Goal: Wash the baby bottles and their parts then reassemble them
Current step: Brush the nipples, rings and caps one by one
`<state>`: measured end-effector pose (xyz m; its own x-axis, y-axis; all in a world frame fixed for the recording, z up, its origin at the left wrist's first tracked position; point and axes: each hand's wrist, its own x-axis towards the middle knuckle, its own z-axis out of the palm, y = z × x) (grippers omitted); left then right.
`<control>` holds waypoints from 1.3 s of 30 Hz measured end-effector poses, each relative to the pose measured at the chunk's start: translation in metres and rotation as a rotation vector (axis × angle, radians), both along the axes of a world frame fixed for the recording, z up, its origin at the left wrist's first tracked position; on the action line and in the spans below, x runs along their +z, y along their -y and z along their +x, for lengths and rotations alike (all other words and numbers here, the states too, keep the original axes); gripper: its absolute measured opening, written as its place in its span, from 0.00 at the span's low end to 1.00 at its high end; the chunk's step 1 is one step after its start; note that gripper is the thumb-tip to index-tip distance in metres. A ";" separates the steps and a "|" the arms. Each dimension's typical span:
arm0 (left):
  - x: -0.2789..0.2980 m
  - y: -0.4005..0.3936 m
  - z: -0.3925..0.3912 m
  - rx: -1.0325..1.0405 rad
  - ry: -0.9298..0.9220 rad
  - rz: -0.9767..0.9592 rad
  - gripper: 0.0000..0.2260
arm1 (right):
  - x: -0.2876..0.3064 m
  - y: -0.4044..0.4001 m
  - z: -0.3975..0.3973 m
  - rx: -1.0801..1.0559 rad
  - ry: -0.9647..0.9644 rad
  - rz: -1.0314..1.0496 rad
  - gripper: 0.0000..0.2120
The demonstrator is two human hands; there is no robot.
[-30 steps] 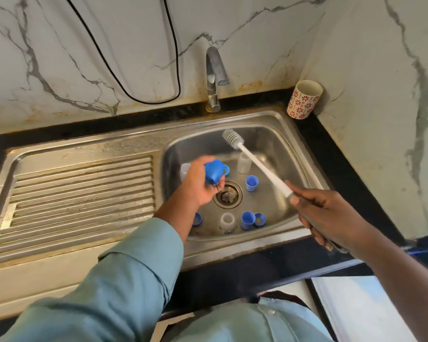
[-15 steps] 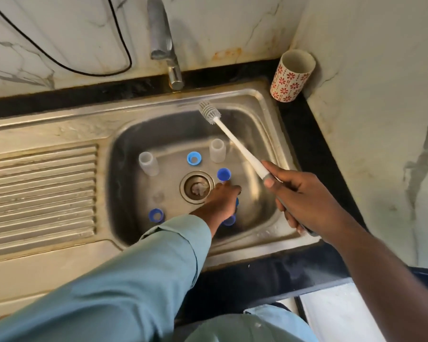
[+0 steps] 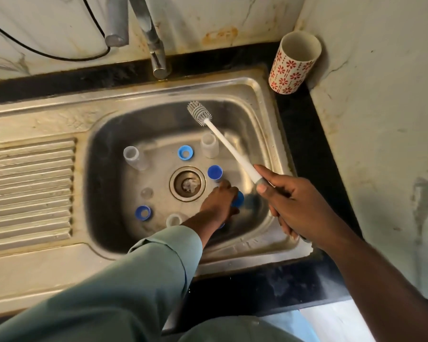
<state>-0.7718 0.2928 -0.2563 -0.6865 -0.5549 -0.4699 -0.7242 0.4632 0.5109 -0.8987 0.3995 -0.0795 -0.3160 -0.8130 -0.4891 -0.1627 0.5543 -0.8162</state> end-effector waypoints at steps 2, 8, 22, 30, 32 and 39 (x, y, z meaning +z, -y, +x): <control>0.007 0.002 0.001 0.010 -0.045 -0.011 0.15 | 0.001 0.001 -0.003 0.005 0.006 -0.006 0.19; 0.017 0.014 0.029 -0.199 0.484 -0.278 0.21 | -0.004 0.004 -0.005 0.028 0.017 -0.014 0.19; 0.092 0.074 0.103 1.215 -0.501 0.417 0.18 | 0.010 0.018 0.035 0.138 -0.104 -0.033 0.22; 0.135 0.119 0.168 1.620 -1.108 0.849 0.11 | 0.042 0.024 0.088 0.709 -0.668 0.028 0.27; 0.141 0.122 0.176 1.581 -1.121 0.837 0.08 | 0.046 0.035 0.100 0.767 -0.804 0.068 0.26; 0.168 0.136 0.188 1.335 -1.141 0.732 0.12 | 0.049 0.052 0.163 0.473 -0.610 0.057 0.21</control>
